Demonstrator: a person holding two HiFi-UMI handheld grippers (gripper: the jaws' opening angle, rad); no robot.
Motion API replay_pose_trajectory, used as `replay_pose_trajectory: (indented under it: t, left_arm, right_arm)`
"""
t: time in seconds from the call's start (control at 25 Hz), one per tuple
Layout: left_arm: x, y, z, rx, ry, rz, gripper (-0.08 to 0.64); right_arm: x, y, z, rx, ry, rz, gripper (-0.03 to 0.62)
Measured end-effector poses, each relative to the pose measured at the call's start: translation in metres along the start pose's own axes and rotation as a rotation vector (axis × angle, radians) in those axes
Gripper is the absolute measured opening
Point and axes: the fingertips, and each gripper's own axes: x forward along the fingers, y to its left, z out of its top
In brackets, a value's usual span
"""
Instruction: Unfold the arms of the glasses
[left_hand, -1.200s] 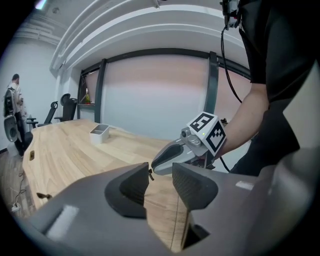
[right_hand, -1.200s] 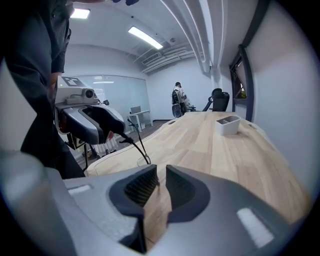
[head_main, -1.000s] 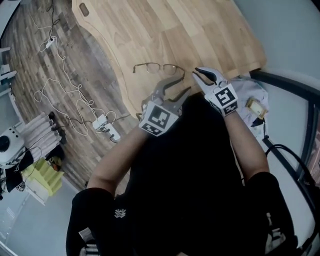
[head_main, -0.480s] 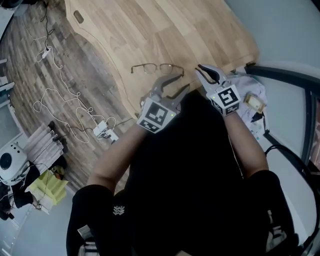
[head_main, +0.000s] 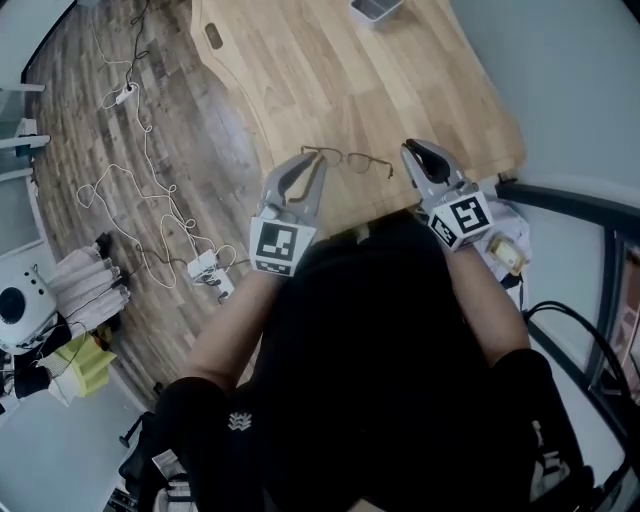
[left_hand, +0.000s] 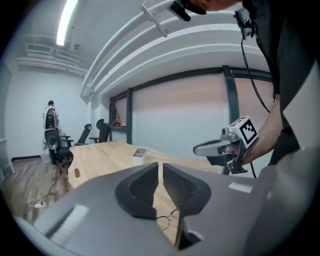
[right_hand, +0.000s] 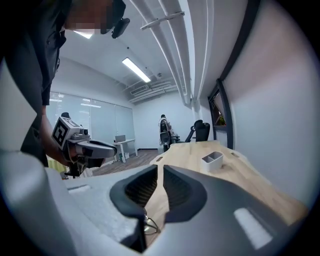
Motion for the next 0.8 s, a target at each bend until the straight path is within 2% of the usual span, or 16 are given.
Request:
replay_pose_trajectory:
  t: [0.16,0.32,0.36,0.48,0.8]
  left_arm:
    - [-0.016,0.026,-0.005,-0.014,0.0,0.101,0.006]
    - [-0.028,0.037,-0.011,-0.036,-0.002,0.156,0.006]
    - [-0.03,0.038,-0.013,-0.037,-0.001,0.164,0.006]
    - [-0.031,0.045,-0.021,-0.04,0.013,0.181,0.006]
    - [-0.027,0.051,-0.031,-0.033,0.038,0.184,0.006]
  right_arm:
    - [0.005,0.0,0.006,0.02,-0.014,-0.001,0.029]
    - [0.005,0.003,0.005,-0.01,-0.004,0.004,0.021]
    - [0.005,0.004,0.003,-0.028,0.004,0.002,0.002]
    - [0.008,0.006,-0.004,-0.072,0.029,-0.011,0.002]
    - [0.016,0.007,-0.004,-0.072,0.028,-0.003,0.0]
